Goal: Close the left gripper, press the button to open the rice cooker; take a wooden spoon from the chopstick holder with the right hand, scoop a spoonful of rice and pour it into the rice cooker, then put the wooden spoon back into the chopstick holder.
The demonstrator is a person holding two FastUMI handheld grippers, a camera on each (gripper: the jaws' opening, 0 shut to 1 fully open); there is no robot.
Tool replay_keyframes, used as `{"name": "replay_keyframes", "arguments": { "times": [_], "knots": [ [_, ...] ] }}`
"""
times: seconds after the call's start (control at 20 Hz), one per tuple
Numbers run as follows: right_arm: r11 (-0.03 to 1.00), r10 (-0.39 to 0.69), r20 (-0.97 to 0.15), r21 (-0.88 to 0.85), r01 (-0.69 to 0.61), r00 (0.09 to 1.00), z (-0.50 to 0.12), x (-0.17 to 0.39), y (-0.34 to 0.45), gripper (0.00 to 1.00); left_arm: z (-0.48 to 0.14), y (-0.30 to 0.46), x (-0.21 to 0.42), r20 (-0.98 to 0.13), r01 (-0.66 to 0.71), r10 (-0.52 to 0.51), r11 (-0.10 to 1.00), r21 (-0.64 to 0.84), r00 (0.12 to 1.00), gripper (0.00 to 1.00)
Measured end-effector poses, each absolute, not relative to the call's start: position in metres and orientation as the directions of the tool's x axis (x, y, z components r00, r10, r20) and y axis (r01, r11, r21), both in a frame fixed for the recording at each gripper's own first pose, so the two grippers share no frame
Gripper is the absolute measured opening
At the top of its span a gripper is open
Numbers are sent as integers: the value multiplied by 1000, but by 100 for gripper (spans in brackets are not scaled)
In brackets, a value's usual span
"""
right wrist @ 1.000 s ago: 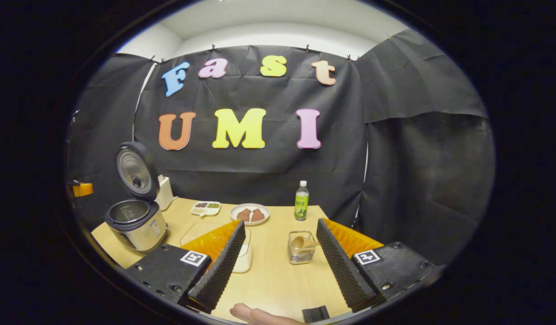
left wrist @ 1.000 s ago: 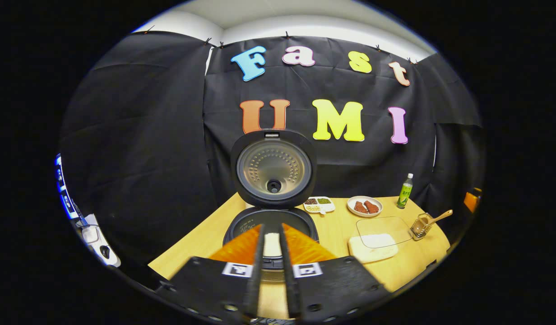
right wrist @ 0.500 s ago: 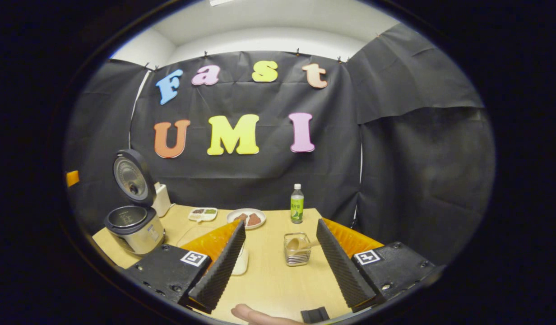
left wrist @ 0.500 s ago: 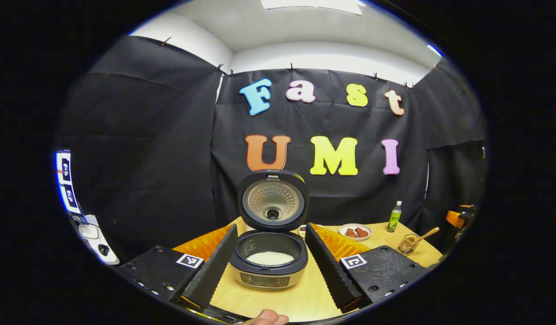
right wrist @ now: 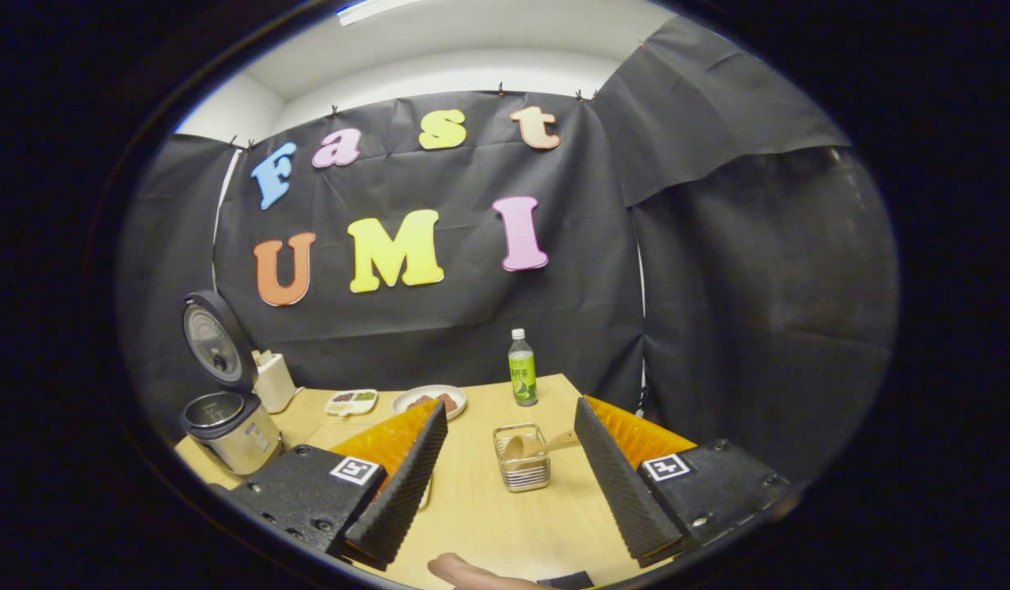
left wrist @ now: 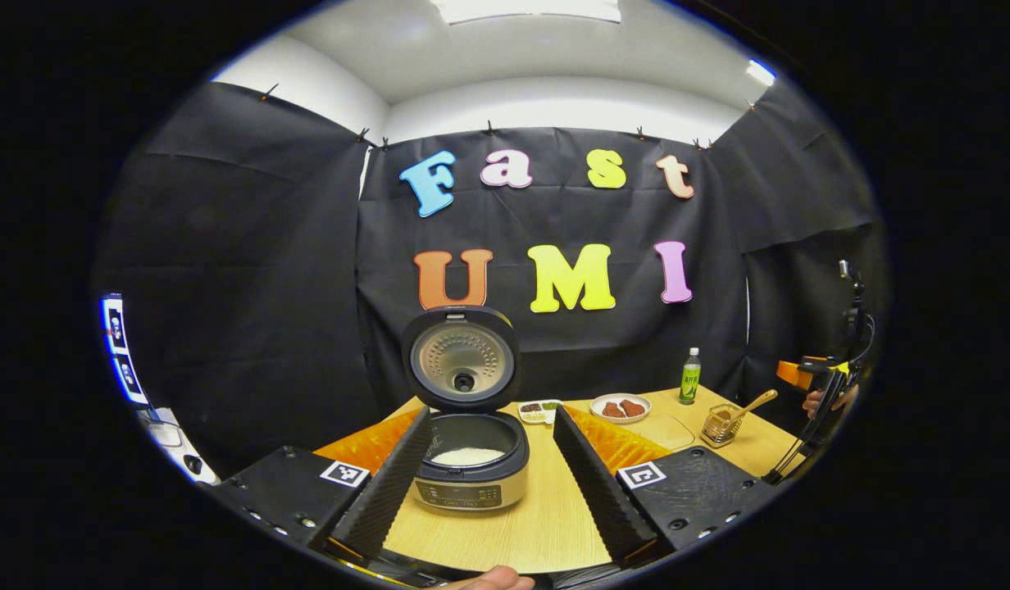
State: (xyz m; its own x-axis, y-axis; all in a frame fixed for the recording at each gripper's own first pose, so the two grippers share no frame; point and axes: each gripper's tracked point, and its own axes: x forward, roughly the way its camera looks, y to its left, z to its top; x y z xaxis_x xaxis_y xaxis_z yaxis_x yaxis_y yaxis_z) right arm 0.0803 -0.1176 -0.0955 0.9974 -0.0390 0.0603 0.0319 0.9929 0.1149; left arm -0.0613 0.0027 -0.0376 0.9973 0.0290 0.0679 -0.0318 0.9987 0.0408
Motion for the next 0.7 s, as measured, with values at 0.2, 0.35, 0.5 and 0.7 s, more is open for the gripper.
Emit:
{"name": "replay_keyframes", "arguments": {
  "times": [0.2,0.35,0.5,0.7],
  "knots": [
    [991,-62,35,120,58,997,-114,97,-138,100,-37,-11,-69,76,-6,2,999,42,997,95],
    [990,-69,-9,123,70,998,-140,109,-147,99,-36,-17,-70,91,9,-13,999,46,996,96],
    [988,-82,-45,128,87,996,-160,122,-154,99,-36,-21,-68,94,26,-29,999,30,995,96],
    [986,-100,-101,120,112,990,-188,141,-160,98,-37,-26,-66,96,42,-45,998,38,994,96]
  ]
}}
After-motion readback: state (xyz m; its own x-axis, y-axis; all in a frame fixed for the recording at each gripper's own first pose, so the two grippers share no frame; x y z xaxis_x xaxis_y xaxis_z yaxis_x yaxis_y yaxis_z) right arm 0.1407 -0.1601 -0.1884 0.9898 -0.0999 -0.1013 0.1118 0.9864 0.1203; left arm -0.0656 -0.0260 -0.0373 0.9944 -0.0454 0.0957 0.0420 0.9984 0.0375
